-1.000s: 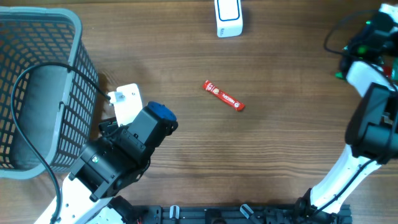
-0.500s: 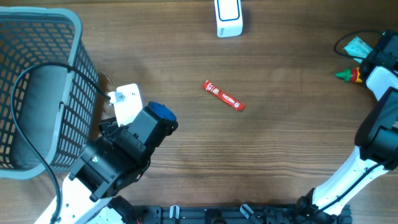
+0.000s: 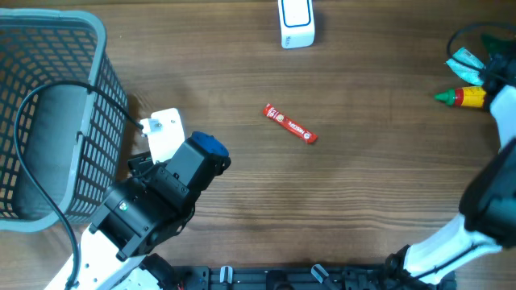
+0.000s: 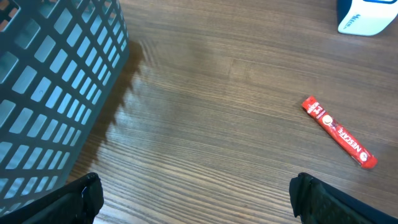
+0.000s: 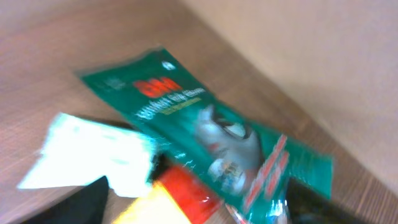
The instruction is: Scan the item barcode
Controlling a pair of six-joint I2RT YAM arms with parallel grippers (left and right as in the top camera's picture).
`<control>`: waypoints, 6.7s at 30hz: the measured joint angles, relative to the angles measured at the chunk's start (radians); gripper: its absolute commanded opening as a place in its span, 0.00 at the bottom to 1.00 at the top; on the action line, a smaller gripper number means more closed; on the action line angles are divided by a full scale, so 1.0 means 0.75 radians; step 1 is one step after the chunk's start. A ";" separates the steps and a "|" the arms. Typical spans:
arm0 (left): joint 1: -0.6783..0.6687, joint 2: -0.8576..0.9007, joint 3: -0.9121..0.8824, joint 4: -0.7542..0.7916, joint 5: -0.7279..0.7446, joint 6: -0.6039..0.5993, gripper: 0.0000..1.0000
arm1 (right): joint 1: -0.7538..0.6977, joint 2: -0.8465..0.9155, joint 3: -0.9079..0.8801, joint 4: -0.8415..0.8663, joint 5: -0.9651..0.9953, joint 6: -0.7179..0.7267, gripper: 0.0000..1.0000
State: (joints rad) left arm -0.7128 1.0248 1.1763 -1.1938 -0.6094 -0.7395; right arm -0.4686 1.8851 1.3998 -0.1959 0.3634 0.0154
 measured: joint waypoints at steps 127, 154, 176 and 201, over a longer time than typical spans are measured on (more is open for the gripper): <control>0.000 0.000 0.000 0.000 0.000 0.000 1.00 | 0.868 0.024 -0.133 -0.669 -0.963 0.135 0.11; 0.000 0.000 0.000 0.000 0.000 0.000 1.00 | 1.011 0.129 -0.132 -0.475 -0.740 1.075 0.04; 0.000 0.000 0.000 0.000 0.000 0.000 1.00 | 1.011 0.186 -0.112 -0.453 -0.693 1.280 0.28; 0.000 0.000 0.000 0.000 0.000 0.000 1.00 | 0.985 0.107 -0.082 -0.458 -0.735 1.305 0.05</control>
State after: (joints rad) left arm -0.7128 1.0248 1.1763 -1.1938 -0.6094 -0.7395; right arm 0.2703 1.9652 1.3384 -0.5392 -0.1883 0.9943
